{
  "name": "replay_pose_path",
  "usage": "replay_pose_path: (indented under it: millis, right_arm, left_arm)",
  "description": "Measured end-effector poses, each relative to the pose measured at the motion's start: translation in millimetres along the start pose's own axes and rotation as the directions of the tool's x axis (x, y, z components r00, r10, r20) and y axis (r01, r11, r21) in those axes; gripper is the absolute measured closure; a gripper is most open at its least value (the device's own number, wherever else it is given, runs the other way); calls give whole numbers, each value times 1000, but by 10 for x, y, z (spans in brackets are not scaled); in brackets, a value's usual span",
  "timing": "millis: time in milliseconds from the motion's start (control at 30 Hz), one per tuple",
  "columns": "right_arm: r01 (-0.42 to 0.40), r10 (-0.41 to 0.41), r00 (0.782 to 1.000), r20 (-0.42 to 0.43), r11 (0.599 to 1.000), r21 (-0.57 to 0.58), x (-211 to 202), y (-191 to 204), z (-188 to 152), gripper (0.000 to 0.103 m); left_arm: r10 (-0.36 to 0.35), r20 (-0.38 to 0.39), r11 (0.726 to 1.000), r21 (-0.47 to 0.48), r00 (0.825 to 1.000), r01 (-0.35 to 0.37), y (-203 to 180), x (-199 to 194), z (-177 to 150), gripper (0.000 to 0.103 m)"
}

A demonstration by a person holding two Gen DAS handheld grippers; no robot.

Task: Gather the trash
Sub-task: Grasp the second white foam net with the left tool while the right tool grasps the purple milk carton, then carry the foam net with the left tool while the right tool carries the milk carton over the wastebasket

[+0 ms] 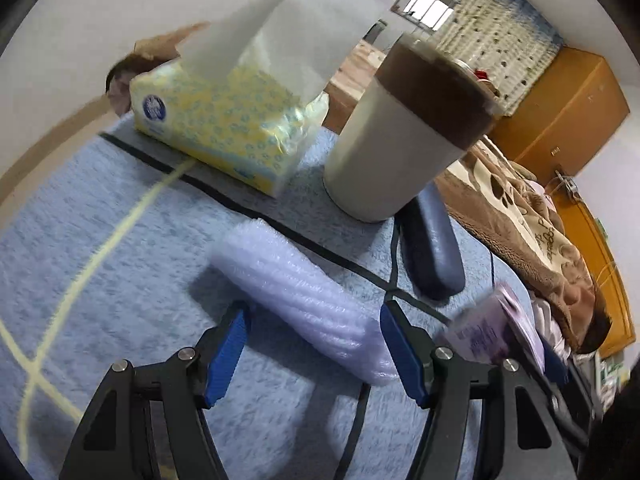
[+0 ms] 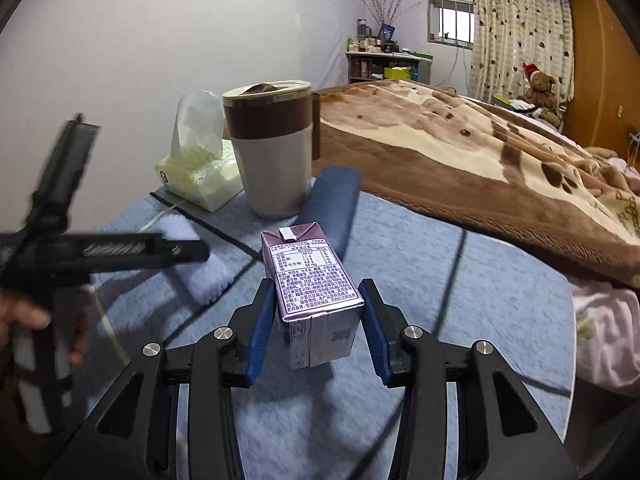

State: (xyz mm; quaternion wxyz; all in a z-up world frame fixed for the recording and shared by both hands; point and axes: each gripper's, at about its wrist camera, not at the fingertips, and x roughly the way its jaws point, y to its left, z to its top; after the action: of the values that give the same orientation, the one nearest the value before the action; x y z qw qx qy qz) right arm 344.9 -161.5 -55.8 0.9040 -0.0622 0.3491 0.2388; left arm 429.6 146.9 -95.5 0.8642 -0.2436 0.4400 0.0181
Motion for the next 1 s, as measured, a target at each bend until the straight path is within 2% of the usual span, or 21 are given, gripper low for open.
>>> replay_pose_path:
  millis: [167, 233, 300, 367, 600, 800, 1000]
  right_arm:
    - [24, -24, 1000, 11, 1000, 12, -90, -113, -76, 60]
    - [20, -20, 1000, 15, 999, 27, -92, -146, -76, 60]
    - [27, -27, 999, 18, 999, 37, -84, -161, -79, 60]
    - [27, -28, 999, 23, 998, 51, -82, -185, -90, 60]
    - [25, -30, 998, 50, 995, 97, -179, -254, -126, 60]
    - [21, -31, 997, 76, 991, 135, -333, -261, -177, 60]
    - [27, -43, 994, 103, 988, 155, -561, -241, -224, 60]
  left_arm:
    - [54, 25, 998, -33, 998, -53, -98, 82, 40, 36]
    - [75, 34, 997, -10, 997, -75, -176, 114, 15, 47]
    - [51, 15, 999, 12, 999, -51, -265, 162, -11, 63]
    - [42, 14, 999, 30, 999, -43, -303, 167, -30, 70]
    - [43, 26, 992, 116, 999, -46, -463, 107, -183, 73]
    - [41, 63, 978, 202, 997, -53, -631, -167, -378, 73]
    - [15, 83, 968, 249, 996, -36, -729, -499, -602, 73]
